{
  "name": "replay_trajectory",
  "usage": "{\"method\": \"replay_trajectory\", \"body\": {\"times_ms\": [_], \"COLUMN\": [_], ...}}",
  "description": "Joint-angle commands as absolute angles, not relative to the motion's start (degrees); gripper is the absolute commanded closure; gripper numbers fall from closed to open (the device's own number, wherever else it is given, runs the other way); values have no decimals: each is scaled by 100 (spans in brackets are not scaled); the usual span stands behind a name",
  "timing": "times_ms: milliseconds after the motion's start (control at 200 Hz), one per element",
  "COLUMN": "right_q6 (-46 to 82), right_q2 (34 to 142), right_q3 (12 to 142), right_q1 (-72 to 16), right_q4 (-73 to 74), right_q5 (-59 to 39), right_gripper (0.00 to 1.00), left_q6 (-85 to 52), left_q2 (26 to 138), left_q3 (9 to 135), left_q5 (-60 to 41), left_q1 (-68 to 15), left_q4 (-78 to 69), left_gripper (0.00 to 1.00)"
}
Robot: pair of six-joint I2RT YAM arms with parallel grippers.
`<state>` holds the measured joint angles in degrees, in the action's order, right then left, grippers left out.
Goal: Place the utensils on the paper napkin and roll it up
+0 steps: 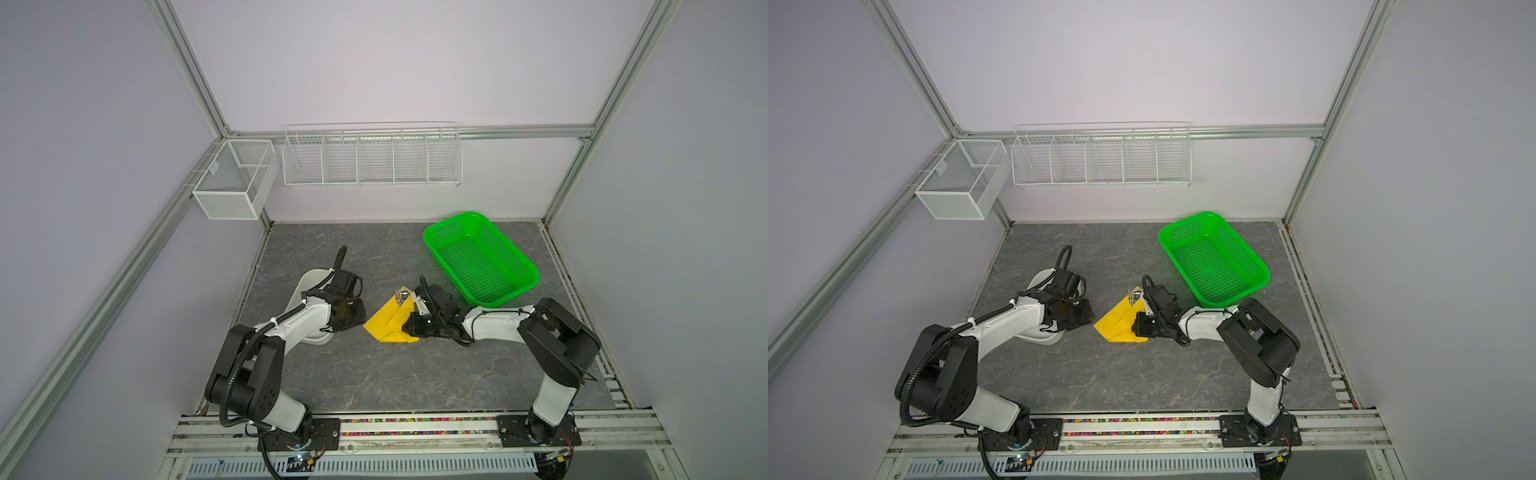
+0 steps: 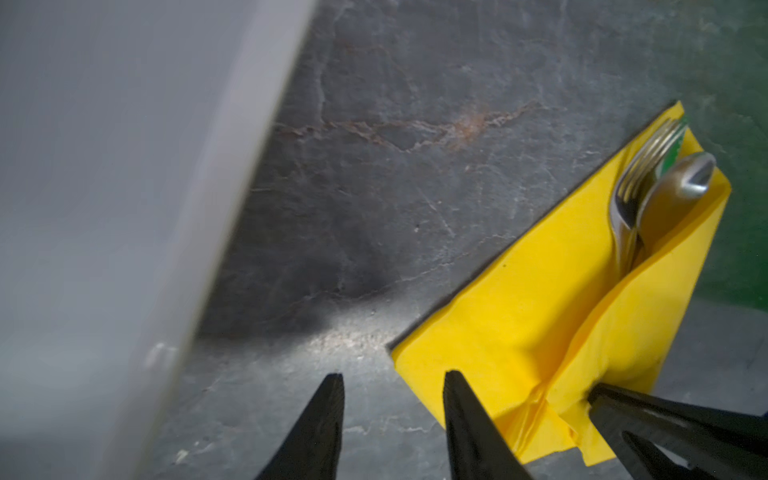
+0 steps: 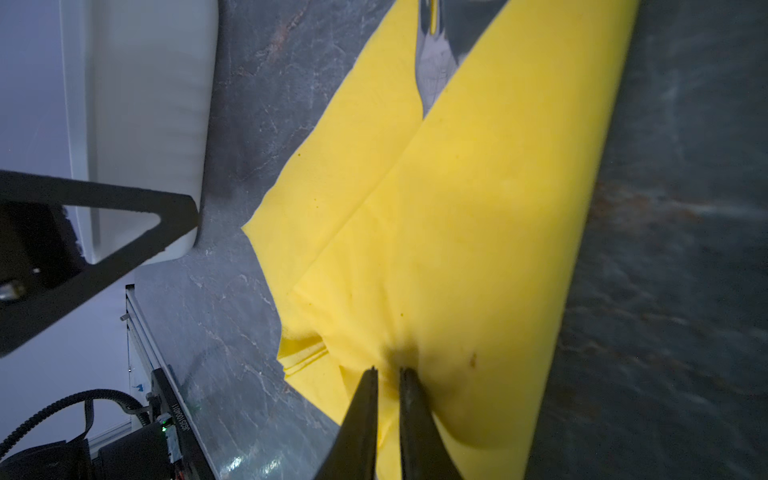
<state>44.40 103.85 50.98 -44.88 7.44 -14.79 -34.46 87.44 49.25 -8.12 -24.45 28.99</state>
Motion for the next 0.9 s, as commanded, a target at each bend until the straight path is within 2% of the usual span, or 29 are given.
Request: {"method": "replay_trajectory", "body": {"times_ms": [0, 330, 895], "right_q6": [4484, 4482, 4447], "right_q2": [10494, 10503, 10468], "right_q3": [5071, 5071, 5071], "right_q1": [-4521, -4522, -4522], "right_q4": [383, 395, 342], "right_q5": [-1255, -1261, -1239], "right_gripper": [84, 85, 84], "left_q6": [-3627, -3669, -3676], "left_q2": [8850, 9149, 9446], "left_q3": [4818, 4755, 4726], "left_q5": [-1041, -939, -1240], "left_q1": [-2516, -2549, -2572], "left_q4": [2657, 2525, 2208], "left_gripper": [58, 60, 72]}}
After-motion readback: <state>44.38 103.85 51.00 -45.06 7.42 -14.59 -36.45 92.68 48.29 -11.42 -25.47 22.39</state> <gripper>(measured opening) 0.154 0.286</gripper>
